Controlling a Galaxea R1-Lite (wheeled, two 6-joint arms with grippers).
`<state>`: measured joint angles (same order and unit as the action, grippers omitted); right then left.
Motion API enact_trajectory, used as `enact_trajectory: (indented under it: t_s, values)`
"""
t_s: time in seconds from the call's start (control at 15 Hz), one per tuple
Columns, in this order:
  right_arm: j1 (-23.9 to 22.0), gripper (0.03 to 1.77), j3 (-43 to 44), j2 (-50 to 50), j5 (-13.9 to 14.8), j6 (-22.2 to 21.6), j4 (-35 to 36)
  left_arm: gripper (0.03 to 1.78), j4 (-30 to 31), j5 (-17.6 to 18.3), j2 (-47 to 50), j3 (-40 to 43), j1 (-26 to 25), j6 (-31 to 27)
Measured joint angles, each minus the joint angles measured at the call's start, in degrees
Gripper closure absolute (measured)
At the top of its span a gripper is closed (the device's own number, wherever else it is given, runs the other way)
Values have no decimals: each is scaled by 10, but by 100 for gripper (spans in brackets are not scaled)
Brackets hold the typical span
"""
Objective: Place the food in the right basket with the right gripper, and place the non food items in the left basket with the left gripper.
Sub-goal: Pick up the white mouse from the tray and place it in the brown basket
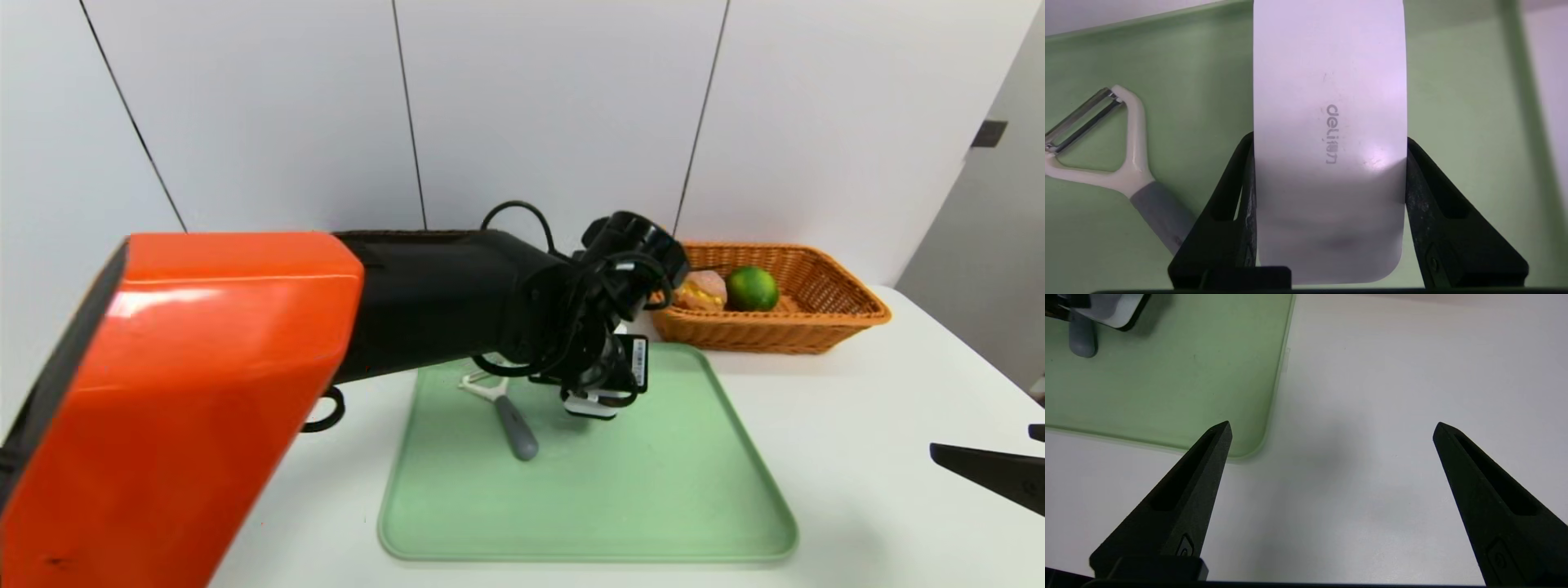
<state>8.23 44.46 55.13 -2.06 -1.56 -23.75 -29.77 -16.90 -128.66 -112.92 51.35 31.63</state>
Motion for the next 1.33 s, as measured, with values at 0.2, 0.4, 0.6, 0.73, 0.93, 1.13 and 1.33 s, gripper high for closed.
enact_trajectory:
  t_s: [0.2, 0.4, 0.6, 0.73, 0.93, 1.13, 1.33]
  values:
    - [0, 10, -2, -3, 1, 0, 0, 81, 0, 69, 78, 0, 5, -5]
    - [0, 9, -2, -5, 1, -3, -1, 81, 2, 79, 157, 0, -39, -25]
    - [-5, 9, -8, -9, 1, -4, 0, 81, 3, 77, 214, 2, -139, -56]
    - [-6, 9, -11, -10, 1, -4, 0, 81, 3, 78, 237, 4, -211, -91]
    - [-6, 9, -11, -10, 1, -2, 0, 81, 3, 82, 242, 12, -300, -144]
    - [-7, 9, -11, -10, 1, -2, 0, 81, 5, 84, 212, 16, -354, -182]
    - [-7, 9, -10, -11, 2, -3, 0, 81, 23, 87, 171, 17, -381, -188]
